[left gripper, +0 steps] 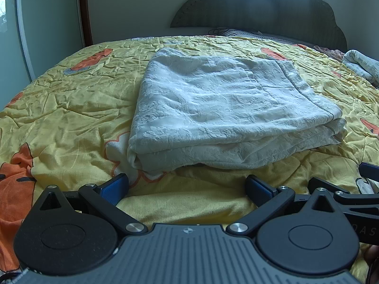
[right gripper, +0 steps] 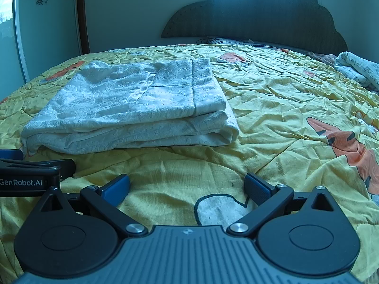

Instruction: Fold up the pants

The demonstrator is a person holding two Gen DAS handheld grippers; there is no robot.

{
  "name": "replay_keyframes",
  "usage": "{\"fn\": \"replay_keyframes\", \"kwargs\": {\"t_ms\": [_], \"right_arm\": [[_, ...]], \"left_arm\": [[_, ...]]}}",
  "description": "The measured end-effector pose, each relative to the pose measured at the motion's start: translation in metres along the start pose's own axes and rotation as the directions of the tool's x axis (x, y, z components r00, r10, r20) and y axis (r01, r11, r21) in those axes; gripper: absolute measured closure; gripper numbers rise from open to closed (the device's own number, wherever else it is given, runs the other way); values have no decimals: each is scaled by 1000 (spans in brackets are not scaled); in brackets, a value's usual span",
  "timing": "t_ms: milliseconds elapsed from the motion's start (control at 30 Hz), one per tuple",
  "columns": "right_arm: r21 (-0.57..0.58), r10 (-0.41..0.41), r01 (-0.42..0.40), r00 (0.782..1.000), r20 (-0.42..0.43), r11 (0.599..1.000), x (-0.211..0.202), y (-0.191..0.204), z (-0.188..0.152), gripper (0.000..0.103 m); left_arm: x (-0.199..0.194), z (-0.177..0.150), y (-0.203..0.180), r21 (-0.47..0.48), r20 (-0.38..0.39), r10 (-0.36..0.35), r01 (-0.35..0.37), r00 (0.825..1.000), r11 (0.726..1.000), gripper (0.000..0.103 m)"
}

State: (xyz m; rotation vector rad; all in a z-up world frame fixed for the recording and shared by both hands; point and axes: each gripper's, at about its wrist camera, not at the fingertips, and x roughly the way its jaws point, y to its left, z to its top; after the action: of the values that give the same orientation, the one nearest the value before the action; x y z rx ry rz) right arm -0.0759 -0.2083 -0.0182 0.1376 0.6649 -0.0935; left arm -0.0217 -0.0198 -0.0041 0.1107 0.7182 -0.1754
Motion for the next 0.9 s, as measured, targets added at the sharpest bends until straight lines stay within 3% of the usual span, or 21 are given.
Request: {"fn": "replay_keyframes", "kwargs": {"t_ms": [900], "right_arm": [[0,0,0,1000,1,1000,0,0,0,0]], "left_arm": [[-1,0,-2,-11,-1,1,-1,1000,1000,0]]}}
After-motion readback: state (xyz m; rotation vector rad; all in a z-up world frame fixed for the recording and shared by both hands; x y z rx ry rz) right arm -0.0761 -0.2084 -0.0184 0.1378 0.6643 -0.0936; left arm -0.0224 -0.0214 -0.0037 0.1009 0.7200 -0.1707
